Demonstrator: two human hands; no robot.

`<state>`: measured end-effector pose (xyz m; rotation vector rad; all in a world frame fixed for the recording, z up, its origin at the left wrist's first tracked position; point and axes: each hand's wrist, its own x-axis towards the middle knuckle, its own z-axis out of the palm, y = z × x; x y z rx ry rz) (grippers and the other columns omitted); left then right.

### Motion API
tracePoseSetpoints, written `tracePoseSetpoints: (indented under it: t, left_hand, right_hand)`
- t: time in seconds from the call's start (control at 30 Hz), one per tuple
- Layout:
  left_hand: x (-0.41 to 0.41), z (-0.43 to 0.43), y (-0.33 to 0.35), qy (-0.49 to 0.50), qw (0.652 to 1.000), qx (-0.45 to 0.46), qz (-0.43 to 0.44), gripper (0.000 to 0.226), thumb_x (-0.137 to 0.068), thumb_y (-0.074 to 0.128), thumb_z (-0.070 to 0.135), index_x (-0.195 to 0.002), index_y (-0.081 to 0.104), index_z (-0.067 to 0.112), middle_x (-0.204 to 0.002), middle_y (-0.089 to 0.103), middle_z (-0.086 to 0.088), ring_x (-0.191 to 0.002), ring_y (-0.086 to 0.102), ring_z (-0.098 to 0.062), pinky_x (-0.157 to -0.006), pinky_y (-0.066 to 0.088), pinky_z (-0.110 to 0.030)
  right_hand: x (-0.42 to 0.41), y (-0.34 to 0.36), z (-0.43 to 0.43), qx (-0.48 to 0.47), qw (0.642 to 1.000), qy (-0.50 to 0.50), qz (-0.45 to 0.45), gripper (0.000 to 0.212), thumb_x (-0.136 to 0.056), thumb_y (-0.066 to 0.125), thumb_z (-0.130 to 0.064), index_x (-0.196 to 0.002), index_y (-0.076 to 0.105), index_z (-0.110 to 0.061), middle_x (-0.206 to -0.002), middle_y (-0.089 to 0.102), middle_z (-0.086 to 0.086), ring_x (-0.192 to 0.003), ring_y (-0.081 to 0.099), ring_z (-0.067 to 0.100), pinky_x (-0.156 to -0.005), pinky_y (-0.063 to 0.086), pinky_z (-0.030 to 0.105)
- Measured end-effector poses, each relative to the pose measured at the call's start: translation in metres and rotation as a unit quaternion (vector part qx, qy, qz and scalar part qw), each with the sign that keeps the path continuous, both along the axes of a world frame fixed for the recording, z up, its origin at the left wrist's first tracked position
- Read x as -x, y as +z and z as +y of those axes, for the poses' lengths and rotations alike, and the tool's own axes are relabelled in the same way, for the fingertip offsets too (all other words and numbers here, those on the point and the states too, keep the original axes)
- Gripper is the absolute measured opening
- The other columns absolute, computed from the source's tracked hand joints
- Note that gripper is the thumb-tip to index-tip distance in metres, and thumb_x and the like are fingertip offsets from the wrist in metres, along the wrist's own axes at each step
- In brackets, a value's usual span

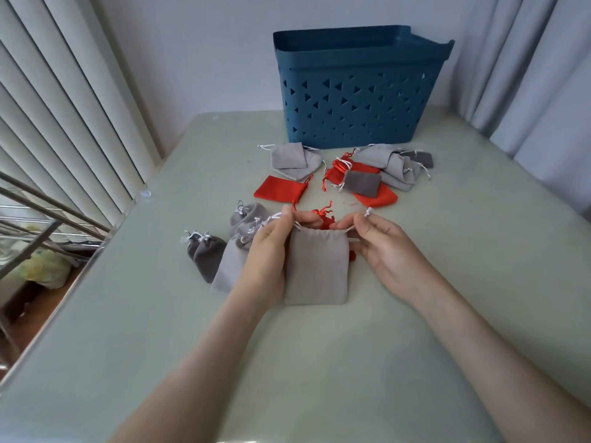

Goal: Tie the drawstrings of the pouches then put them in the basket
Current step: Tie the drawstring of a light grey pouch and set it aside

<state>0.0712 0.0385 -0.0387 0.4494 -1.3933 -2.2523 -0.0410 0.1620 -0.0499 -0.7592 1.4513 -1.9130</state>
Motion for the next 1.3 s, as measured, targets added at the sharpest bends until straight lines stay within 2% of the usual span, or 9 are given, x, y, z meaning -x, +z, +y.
tracePoseSetpoints:
  t: [0.2,0.37,0.53,0.67,0.87,1.0,1.07,1.2,1.3]
  left_hand:
    - [0.0,-0.003,0.005,0.013,0.996,-0.079,0.029,0.038,-0.102,0.031,0.028,-0.085,0.06,0.011,-0.088,0.07,-0.001,-0.083,0.066,-0.014,-0.082,0.049,-0.029]
    - [-0.003,-0.01,0.01,0.062,0.993,-0.06,0.081,0.038,-0.103,0.028,0.028,-0.069,0.038,0.017,-0.058,0.059,0.006,-0.069,0.063,-0.008,-0.069,0.046,-0.02]
    - [-0.003,-0.001,0.006,-0.047,0.998,-0.032,-0.005,0.035,-0.103,0.029,0.023,-0.075,0.046,0.011,-0.043,0.03,0.007,-0.038,0.03,-0.006,-0.042,0.028,-0.016]
    - [-0.005,0.006,-0.003,-0.157,0.973,0.1,-0.134,0.034,-0.102,0.033,0.02,-0.094,0.062,0.004,-0.048,0.031,0.008,-0.042,0.025,-0.004,-0.046,0.021,-0.018]
    - [-0.011,0.019,0.0,-0.29,0.931,0.187,-0.121,0.035,-0.072,0.05,0.01,-0.104,0.06,0.0,-0.066,0.048,0.006,-0.061,0.038,-0.007,-0.061,0.03,-0.023]
    - [-0.011,0.029,0.002,-0.255,0.913,0.293,-0.123,0.017,-0.084,0.055,0.033,-0.073,0.063,0.023,-0.068,0.045,0.002,-0.062,0.039,-0.008,-0.06,0.033,-0.026]
    - [-0.011,0.032,-0.001,-0.221,0.916,0.313,-0.118,0.039,-0.093,0.051,0.038,-0.057,0.06,0.027,-0.053,0.036,0.011,-0.051,0.028,-0.006,-0.052,0.024,-0.024]
    - [-0.005,0.028,-0.002,-0.153,0.946,0.265,-0.103,0.049,-0.102,0.037,0.027,-0.079,0.058,-0.011,-0.045,0.037,0.01,-0.046,0.028,-0.005,-0.051,0.024,-0.022]
    - [-0.003,0.022,-0.002,-0.113,0.96,0.232,-0.109,0.057,-0.101,0.036,0.031,-0.067,0.059,-0.009,-0.046,0.04,0.003,-0.05,0.031,-0.011,-0.053,0.027,-0.024]
  right_hand:
    - [0.004,0.009,0.003,0.122,0.987,0.008,-0.104,0.034,-0.085,0.045,-0.017,-0.061,0.068,-0.021,-0.081,0.072,0.001,-0.09,0.068,0.012,-0.078,0.052,0.021]
    - [0.012,0.011,0.009,0.14,0.975,-0.028,-0.171,0.044,-0.096,0.035,-0.013,-0.06,0.06,-0.02,-0.047,0.042,-0.006,-0.052,0.052,0.008,-0.065,0.048,0.023]
    - [0.003,0.012,0.011,0.09,0.993,0.026,-0.073,0.016,-0.085,0.048,-0.02,-0.094,0.052,-0.007,-0.049,0.046,-0.003,-0.047,0.043,0.009,-0.057,0.037,0.02]
    - [-0.004,0.012,0.01,0.081,0.994,0.073,0.022,0.029,-0.073,0.062,-0.027,-0.084,0.043,-0.009,-0.061,0.062,-0.001,-0.061,0.057,0.01,-0.067,0.045,0.016]
    - [-0.007,0.011,0.008,0.003,0.991,0.062,0.114,0.023,-0.062,0.083,-0.024,-0.061,0.06,-0.03,-0.077,0.058,-0.015,-0.069,0.055,0.004,-0.073,0.042,0.022]
    - [-0.012,0.012,0.004,-0.043,0.987,0.048,0.15,0.025,-0.065,0.073,-0.008,-0.058,0.062,-0.03,-0.069,0.062,-0.012,-0.067,0.057,0.003,-0.067,0.045,0.017]
    - [-0.014,0.013,0.003,-0.044,0.991,0.037,0.121,0.023,-0.068,0.075,-0.006,-0.062,0.063,-0.025,-0.067,0.064,-0.008,-0.061,0.055,0.009,-0.057,0.044,0.019]
    - [-0.011,0.013,0.006,-0.044,0.992,0.022,0.113,0.015,-0.083,0.06,-0.037,-0.077,0.071,-0.027,-0.074,0.054,0.017,-0.073,0.043,0.024,-0.06,0.035,0.028]
    - [-0.013,0.012,0.009,-0.064,0.985,0.032,0.156,0.017,-0.087,0.059,-0.033,-0.081,0.069,-0.02,-0.074,0.053,0.021,-0.073,0.048,0.02,-0.072,0.042,0.029]
